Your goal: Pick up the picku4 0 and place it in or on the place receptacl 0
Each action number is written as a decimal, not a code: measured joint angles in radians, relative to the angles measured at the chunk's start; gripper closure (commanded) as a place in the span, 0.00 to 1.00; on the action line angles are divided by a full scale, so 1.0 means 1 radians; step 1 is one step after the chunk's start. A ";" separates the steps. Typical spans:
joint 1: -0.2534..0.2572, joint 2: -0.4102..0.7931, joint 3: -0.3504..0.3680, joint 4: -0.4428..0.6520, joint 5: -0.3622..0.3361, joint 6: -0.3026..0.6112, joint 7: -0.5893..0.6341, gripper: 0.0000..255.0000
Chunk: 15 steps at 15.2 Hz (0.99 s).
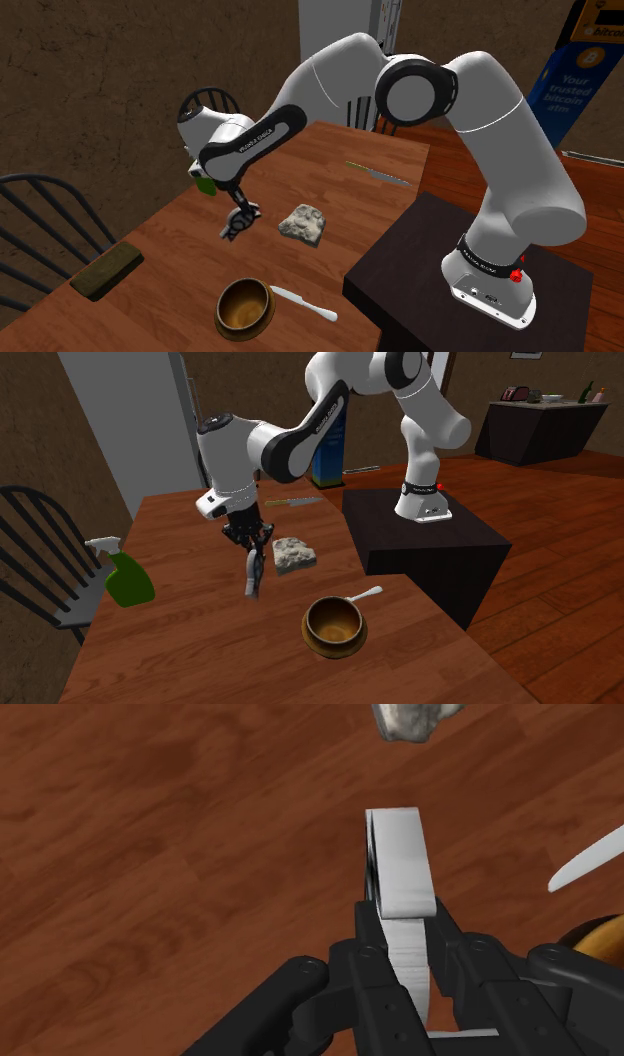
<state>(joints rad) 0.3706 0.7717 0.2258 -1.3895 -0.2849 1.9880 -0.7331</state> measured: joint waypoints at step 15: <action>0.078 -0.140 0.048 -0.128 0.022 -0.027 0.122 1.00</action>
<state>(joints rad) 0.4484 0.6321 0.2734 -1.5178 -0.2628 1.9613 -0.6113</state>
